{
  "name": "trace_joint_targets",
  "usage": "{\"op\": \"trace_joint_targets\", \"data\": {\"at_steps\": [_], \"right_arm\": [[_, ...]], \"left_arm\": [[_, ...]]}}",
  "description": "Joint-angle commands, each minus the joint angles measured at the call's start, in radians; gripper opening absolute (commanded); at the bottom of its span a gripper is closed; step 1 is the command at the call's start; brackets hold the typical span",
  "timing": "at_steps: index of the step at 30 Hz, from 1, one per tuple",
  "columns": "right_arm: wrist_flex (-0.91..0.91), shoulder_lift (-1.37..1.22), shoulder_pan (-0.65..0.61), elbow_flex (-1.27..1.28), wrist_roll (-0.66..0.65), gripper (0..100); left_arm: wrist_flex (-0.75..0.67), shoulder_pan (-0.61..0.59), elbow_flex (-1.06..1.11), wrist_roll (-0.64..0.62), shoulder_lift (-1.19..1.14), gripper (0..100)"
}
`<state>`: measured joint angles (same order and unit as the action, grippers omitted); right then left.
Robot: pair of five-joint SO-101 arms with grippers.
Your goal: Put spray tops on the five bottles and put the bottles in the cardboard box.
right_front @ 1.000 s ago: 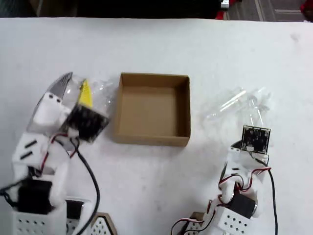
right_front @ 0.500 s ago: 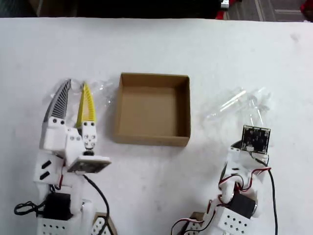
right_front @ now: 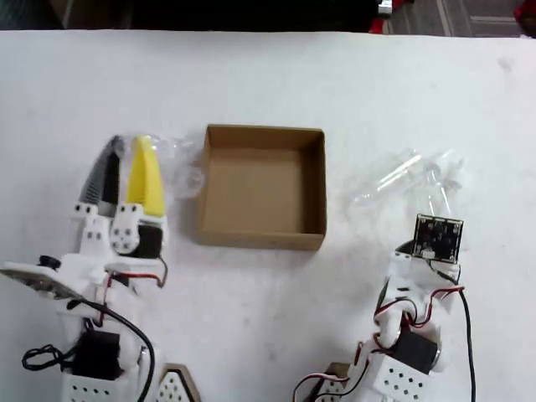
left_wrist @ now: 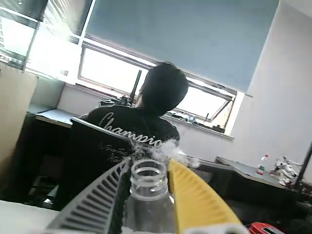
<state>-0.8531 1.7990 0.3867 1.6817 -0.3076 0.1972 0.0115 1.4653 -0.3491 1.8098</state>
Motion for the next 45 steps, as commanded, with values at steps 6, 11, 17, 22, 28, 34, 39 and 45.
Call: {"op": "trace_joint_targets", "data": {"at_steps": [6,11,17,22,28,34,39,45], "right_arm": [[-0.005,0.001,-0.01,0.008,-0.003,14.2],[-0.005,0.001,-0.01,0.008,-0.003,14.2],[-0.005,0.001,-0.005,0.008,-0.003,14.2],[-0.005,-0.001,-0.008,0.008,-0.003,14.2],[-0.005,-0.001,-0.01,0.008,-0.003,14.2],[-0.005,-0.001,-0.01,0.008,-0.003,14.2],[-0.005,-0.001,-0.01,0.008,-0.003,14.2],[-0.005,-0.001,-0.012,0.008,-0.003,14.2]], "left_arm": [[-0.091,0.197,-0.06,0.064,-0.042,2],[-0.281,0.2,-0.138,0.133,-0.372,2],[-0.315,0.197,-0.414,0.132,-0.891,2],[-0.597,0.197,-0.374,0.152,-1.101,2],[-0.844,0.217,-0.333,0.247,-1.36,2],[-1.166,0.194,-0.422,0.252,-1.698,2],[-1.412,0.193,-0.442,0.252,-1.934,2],[-1.476,0.162,-0.574,0.253,-2.124,2]]}}
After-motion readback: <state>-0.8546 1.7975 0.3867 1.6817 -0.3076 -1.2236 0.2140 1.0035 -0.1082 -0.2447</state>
